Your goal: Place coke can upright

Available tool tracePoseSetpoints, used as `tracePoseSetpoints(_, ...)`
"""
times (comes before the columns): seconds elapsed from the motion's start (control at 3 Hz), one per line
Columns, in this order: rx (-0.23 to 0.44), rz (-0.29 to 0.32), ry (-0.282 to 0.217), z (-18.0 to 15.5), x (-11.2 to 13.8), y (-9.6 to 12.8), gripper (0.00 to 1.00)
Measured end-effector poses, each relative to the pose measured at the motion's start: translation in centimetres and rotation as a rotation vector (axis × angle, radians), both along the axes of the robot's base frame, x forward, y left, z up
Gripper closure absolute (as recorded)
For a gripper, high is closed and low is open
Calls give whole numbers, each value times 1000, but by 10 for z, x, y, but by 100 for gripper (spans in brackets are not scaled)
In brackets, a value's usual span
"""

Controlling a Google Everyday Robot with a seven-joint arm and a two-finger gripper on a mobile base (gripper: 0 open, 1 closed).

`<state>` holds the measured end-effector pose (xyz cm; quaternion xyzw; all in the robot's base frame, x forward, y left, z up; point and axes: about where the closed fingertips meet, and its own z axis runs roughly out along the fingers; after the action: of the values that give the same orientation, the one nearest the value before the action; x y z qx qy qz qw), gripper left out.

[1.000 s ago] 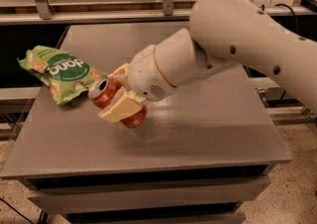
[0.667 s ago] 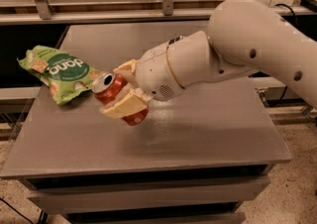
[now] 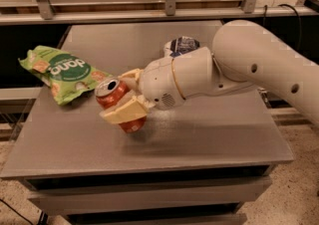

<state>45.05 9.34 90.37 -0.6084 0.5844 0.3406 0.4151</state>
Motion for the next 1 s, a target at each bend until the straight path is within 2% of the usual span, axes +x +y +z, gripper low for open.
tracePoseSetpoints(0.33, 205, -44, 99, -4, 1, -4, 100)
tracePoseSetpoints(0.67, 372, -41, 126, 1, 3, -4, 100)
tracePoseSetpoints(1.0, 469, 1, 69, 11, 2, -2, 100)
